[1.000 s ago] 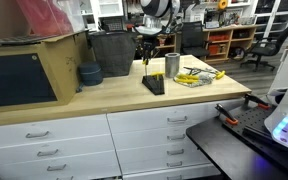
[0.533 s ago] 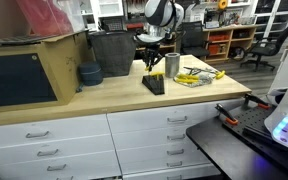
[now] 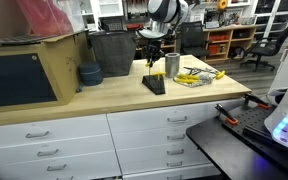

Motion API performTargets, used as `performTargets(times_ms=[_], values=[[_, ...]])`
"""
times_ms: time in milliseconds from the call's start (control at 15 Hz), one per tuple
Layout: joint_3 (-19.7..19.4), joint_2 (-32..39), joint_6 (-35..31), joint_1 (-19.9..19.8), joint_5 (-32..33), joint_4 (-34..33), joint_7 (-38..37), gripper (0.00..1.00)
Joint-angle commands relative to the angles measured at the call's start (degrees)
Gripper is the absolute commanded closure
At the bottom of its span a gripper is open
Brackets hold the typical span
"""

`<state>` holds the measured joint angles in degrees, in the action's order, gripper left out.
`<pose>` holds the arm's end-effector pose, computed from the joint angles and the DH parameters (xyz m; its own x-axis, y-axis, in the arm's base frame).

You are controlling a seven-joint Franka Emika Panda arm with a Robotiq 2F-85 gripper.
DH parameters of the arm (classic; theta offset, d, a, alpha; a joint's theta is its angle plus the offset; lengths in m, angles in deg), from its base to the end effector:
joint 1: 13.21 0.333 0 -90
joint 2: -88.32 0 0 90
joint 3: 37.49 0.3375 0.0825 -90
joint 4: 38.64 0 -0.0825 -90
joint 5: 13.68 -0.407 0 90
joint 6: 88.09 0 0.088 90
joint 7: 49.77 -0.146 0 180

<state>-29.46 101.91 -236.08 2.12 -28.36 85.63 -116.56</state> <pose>0.5564 0.2408 0.2685 0.5719 -0.8106 -0.1257 -0.8129 -0.5394 -0.2197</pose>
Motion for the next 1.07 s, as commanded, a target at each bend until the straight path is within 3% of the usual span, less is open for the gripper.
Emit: performTargets(times_ms=[0,467,800,1000], values=[[1.7,-4.6,4.1,-1.2,-0.4,0.9,6.7,0.96],[1.3,-6.5,16.7,-1.6,7.1,-1.3,23.2,0.96],[0.7,-6.3,13.8,-1.7,13.6,-1.4,26.8,0.96],[1.5,-4.3,14.5,-2.3,13.1,-3.7,37.6,0.96]])
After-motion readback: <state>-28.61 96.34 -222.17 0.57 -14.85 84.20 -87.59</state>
